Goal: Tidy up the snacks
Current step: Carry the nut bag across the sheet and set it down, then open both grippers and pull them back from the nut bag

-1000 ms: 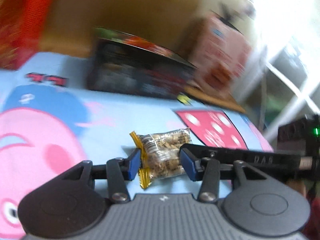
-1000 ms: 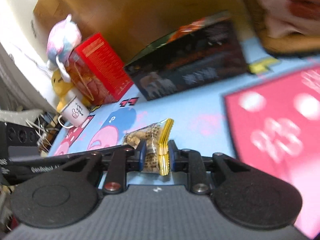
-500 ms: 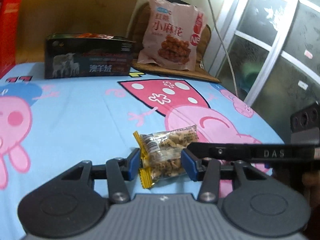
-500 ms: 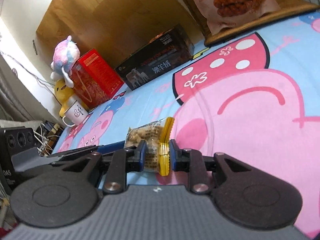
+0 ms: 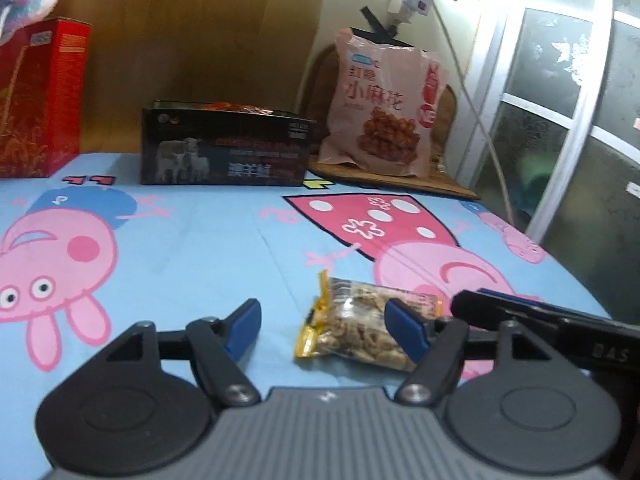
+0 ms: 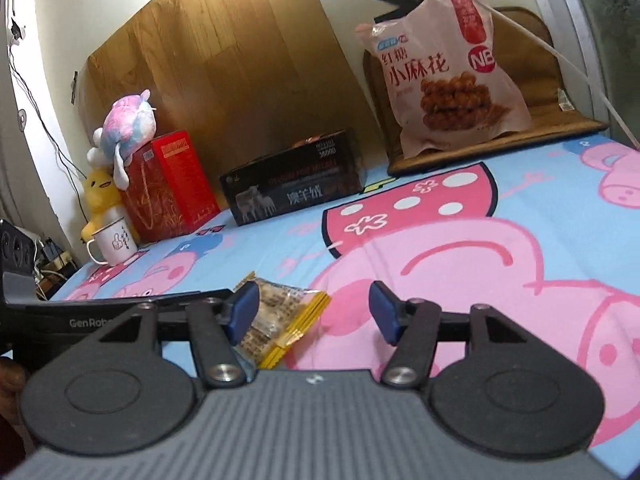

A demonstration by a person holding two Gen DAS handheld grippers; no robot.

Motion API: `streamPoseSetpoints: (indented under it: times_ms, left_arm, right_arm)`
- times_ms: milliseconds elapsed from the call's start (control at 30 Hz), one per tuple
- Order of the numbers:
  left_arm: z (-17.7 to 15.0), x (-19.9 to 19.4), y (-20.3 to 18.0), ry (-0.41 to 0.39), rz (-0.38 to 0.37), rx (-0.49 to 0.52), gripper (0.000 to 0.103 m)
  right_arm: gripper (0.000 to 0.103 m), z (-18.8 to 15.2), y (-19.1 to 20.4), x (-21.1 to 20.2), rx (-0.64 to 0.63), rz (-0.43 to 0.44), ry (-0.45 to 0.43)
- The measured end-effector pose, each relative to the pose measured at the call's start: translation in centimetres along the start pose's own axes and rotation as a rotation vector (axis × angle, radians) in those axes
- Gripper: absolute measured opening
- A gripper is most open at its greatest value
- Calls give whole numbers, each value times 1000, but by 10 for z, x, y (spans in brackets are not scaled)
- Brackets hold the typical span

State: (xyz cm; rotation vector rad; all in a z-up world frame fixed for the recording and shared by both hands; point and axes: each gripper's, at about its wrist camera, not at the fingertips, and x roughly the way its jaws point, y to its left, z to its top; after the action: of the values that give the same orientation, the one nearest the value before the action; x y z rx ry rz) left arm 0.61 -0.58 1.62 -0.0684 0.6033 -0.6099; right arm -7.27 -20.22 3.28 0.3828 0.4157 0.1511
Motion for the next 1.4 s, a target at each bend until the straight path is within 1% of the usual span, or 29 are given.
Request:
streamPoseSetpoints:
  times_ms: [133, 300, 400, 500, 667, 700, 767, 800, 833, 933, 1133, 1200, 1233, 1300, 1400]
  left_arm:
    - [1, 3, 4, 25, -27, -31, 70]
    - [1, 5, 3, 31, 5, -27, 70]
    - [1, 5, 3, 36, -10, -27, 75]
    - [2, 6, 5, 37, -14, -35, 75]
    - [0, 6, 4, 34, 0, -29, 76]
    - [0, 6, 3, 33, 5, -23, 76]
    - [0, 7, 1, 34, 26, -10, 76]
    - [0, 8, 0, 34, 36, -4, 78]
    - [0, 9, -1, 36, 39, -1, 79]
    - [1, 9, -2, 43, 38, 1, 82]
    - [0, 8, -4, 49, 72, 6, 85]
    - [0, 7, -4, 54, 81, 15, 89]
    - [0, 7, -5, 58, 89, 23, 93]
    - [-2, 7, -7, 69, 110, 35, 99]
    - [-1, 5, -5, 70, 111, 22, 100]
  right_arm:
    - [64, -2, 6, 1, -46, 16, 17]
    - [64, -2, 9, 4, -79, 43, 72]
    - [64, -4, 11, 4, -88, 55, 94]
    - [64, -5, 14, 6, -113, 53, 131]
    - [65, -7, 17, 6, -145, 40, 151]
    - [66, -8, 17, 6, -152, 41, 153]
    - [77, -8, 18, 5, -182, 53, 164]
    - [88, -9, 18, 5, -201, 69, 173]
    - [97, -9, 18, 5, -215, 81, 183]
    - [99, -11, 21, 4, -257, 79, 198]
    - [99, -14, 22, 1, -310, 74, 194]
    - [99, -16, 23, 0, -330, 75, 196]
    - [99, -16, 22, -1, -330, 76, 194]
    - [99, -16, 22, -2, -333, 71, 191]
    - [99, -18, 24, -4, -380, 50, 193]
